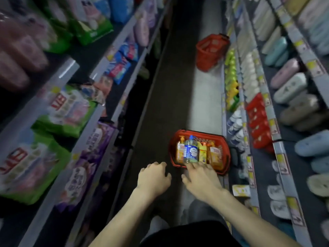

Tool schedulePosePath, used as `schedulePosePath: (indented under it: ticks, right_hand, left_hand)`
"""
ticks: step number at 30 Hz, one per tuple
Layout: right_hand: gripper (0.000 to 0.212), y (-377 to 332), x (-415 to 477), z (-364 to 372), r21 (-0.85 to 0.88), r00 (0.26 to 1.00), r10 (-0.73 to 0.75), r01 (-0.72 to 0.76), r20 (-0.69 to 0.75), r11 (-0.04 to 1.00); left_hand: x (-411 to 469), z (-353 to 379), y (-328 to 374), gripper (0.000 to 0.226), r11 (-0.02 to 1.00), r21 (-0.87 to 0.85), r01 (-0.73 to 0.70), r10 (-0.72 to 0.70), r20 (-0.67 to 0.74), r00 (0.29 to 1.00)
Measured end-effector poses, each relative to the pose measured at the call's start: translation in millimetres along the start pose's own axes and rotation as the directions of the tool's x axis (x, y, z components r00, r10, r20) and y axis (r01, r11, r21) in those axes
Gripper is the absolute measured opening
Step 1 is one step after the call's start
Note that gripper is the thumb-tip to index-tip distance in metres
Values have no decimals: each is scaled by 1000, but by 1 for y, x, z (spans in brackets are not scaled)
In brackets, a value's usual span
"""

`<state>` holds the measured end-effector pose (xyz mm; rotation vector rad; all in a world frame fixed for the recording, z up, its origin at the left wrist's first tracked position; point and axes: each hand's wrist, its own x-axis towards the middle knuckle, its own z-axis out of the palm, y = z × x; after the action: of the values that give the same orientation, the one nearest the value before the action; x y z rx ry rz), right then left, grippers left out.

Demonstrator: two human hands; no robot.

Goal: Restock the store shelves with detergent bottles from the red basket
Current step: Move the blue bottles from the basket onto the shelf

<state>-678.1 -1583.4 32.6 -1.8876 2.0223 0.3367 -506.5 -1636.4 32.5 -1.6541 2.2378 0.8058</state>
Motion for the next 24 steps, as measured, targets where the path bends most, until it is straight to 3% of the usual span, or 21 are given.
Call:
schedulePosePath:
  ticks: [3,7,14,24]
  right_hand:
    - [70,29,14,11,31,997,55,-57,48,998]
    - [52,72,49,30,55,991,83,-89,104,995]
    - [53,150,126,49,115,973,55,-83,225,990]
    - [50,228,211,70,158,944,18,-75,330,985]
  left_hand:
    - [36,12,21,47,998,47,-45,42,66,997]
    - [89,26,52,47,993,99,-63,50,133,990]
    - [181,40,103,41,993,117,16,-50,289,956]
    - [279,65,135,42,981,187,46,-114,371,922]
